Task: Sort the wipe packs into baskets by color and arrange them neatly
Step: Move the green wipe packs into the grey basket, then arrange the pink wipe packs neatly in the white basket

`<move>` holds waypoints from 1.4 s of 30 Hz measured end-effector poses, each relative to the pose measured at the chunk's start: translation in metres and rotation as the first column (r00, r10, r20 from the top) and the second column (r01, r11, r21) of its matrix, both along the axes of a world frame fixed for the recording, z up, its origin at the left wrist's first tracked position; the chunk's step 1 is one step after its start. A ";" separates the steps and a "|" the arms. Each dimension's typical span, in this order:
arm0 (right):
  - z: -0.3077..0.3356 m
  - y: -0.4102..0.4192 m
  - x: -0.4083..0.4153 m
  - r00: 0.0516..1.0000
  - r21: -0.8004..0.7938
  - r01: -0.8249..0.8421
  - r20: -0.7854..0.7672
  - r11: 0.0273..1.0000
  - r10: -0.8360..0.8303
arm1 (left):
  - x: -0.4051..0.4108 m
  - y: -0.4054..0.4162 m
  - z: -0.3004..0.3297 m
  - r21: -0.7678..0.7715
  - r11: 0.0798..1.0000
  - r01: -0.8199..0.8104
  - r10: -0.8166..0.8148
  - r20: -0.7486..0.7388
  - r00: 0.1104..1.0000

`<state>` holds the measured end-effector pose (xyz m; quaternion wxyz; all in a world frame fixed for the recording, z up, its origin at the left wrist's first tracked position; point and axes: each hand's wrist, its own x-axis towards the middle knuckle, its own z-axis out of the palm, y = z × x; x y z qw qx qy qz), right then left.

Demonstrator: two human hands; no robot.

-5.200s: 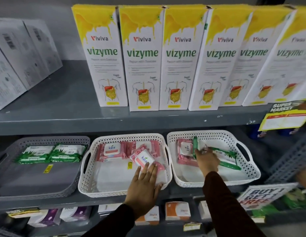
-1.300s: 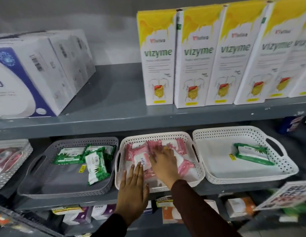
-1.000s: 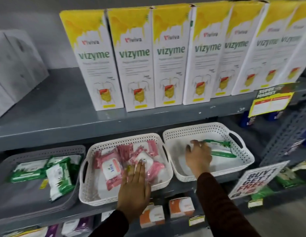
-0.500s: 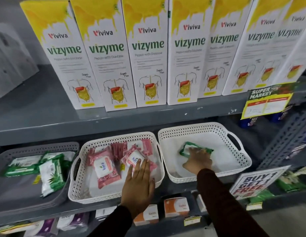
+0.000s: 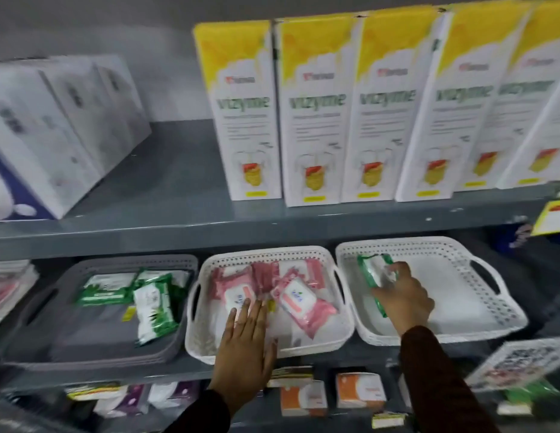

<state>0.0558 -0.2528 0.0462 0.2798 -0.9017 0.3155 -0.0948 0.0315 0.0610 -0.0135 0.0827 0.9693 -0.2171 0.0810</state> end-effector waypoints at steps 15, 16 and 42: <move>0.004 0.382 0.039 0.655 -0.080 -0.721 0.246 0.688 0.714 | -0.002 0.281 0.017 -0.061 0.849 -0.524 0.522 -0.050 0.851; 0.001 0.403 0.043 0.630 -0.076 -0.750 0.217 0.657 0.745 | -0.001 0.292 0.016 -0.050 0.849 -0.527 0.524 -0.052 0.850; -0.020 0.244 0.028 0.932 -0.040 -0.310 0.183 0.950 0.312 | 0.036 0.145 0.056 -0.325 0.934 -0.151 0.136 -0.068 0.988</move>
